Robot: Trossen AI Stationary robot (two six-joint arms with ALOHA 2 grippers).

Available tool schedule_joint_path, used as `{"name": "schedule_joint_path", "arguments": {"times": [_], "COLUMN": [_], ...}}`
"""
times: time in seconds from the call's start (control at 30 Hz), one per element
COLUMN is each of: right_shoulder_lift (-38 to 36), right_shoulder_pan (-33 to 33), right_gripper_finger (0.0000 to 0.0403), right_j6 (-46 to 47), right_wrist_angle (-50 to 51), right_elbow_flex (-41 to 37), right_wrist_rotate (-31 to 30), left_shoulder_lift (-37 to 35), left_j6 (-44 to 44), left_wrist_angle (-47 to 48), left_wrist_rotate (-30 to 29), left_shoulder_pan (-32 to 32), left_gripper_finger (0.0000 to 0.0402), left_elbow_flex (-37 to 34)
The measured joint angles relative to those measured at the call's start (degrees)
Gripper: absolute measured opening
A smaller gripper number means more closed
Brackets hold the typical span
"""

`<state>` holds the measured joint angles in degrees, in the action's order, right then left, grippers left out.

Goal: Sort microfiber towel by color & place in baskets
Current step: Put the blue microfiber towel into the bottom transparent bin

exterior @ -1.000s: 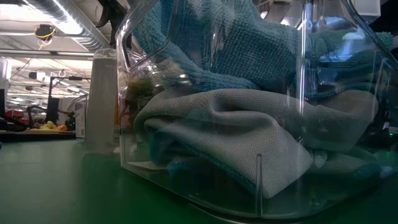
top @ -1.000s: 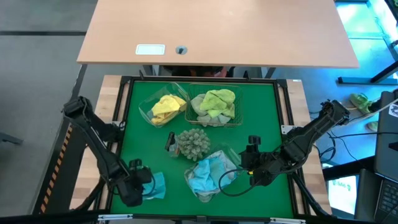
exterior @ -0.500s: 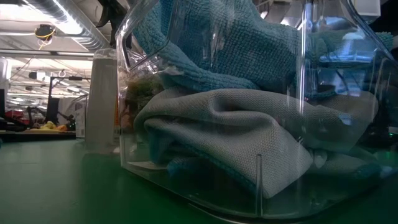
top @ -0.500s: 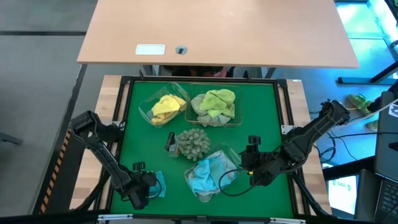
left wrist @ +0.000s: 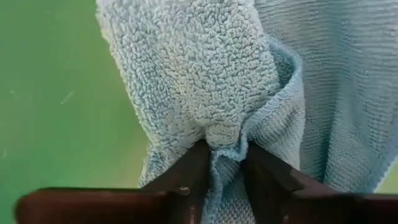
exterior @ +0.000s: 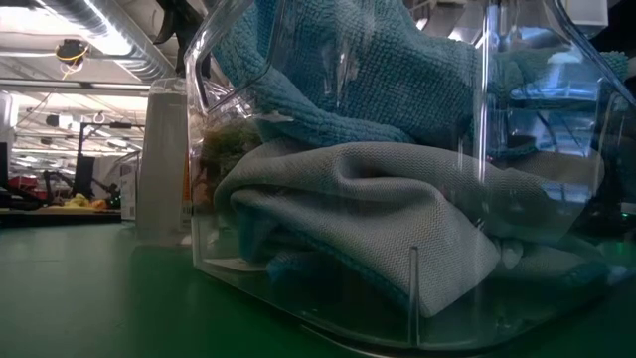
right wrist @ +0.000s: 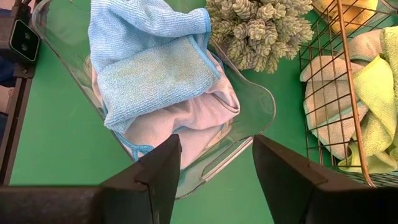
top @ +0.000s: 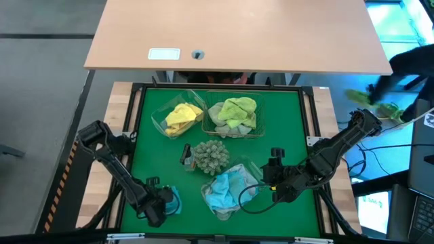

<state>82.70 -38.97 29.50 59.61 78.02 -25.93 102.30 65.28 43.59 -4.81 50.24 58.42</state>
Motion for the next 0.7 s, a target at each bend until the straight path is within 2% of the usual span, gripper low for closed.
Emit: {"name": "schedule_joint_path", "arguments": {"times": [0.27,0.57,0.7], "right_shoulder_lift": [0.0,0.0,0.0], "right_shoulder_pan": [0.0,0.0,0.0], "right_gripper_finger": [0.0198,0.0198,0.0198], "right_j6": [0.0,0.0,0.0], "right_wrist_angle": [-0.2,-0.9,-1.9], "right_elbow_flex": [0.0,0.0,0.0], "right_wrist_rotate": [0.0,0.0,0.0], "left_shoulder_lift": [-1.0,-9.5,-14.1], "left_j6": [-0.1,-1.4,-4.2], "left_wrist_angle": [-4.6,-5.2,-11.1], "left_wrist_rotate": [-1.8,-6.2,-8.2], "left_shoulder_pan": [-2.5,-2.8,-2.8], "left_gripper_finger": [0.0011,0.0006,0.0006], "left_elbow_flex": [-0.2,-0.4,-0.4]}}
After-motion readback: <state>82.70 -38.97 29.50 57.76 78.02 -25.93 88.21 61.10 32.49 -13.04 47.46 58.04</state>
